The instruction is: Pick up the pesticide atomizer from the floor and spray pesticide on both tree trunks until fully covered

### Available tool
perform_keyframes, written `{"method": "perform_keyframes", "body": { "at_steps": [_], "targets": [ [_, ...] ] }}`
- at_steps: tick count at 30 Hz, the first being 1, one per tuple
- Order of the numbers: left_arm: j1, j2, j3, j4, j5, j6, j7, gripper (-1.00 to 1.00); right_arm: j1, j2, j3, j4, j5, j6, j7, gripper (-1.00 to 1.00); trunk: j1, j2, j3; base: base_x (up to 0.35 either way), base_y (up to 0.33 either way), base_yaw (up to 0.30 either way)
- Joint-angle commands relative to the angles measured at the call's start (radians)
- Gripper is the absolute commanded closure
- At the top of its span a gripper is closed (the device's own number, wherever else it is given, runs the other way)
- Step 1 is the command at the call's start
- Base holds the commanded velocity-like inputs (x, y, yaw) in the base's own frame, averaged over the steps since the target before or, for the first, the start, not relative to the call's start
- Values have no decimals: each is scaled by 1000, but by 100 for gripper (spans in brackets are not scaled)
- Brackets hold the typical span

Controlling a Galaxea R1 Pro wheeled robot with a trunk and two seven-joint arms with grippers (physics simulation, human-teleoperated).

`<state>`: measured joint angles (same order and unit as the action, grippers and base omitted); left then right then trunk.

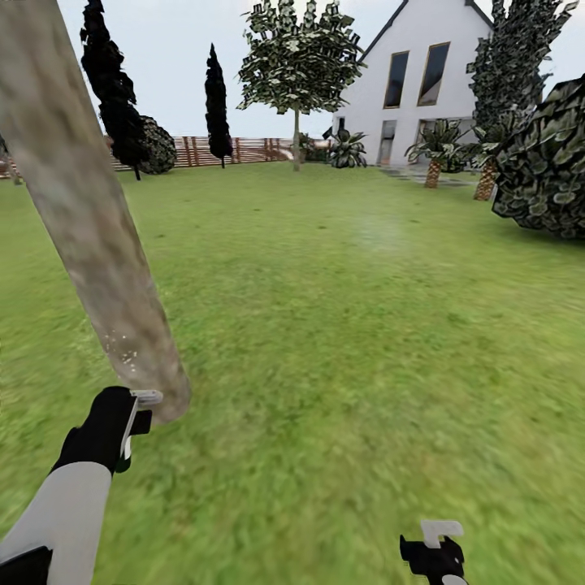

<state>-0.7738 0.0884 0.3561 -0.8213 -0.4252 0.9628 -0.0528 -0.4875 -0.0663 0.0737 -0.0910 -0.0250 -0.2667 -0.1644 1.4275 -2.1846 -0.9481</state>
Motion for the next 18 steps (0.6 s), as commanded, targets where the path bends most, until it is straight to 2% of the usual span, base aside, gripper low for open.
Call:
{"method": "perform_keyframes", "body": {
  "at_steps": [1, 10, 18],
  "targets": [
    [-1, 0, 2, -1, -7, 4, -6, 100, 0, 0, 8, 0, -3, -2, -4, -100, 0, 0, -1, 111, -268, 239],
    [-1, 5, 0, -1, -8, 2, -5, 100, 0, 0, 8, 0, -3, -2, -4, -100, 0, 0, -1, 121, -268, 261],
    [1, 7, 0, -1, -10, 2, -2, 100, 0, -1, 8, 2, -3, -3, -1, -100, 0, 0, -1, 139, -268, 25]
  ]
}}
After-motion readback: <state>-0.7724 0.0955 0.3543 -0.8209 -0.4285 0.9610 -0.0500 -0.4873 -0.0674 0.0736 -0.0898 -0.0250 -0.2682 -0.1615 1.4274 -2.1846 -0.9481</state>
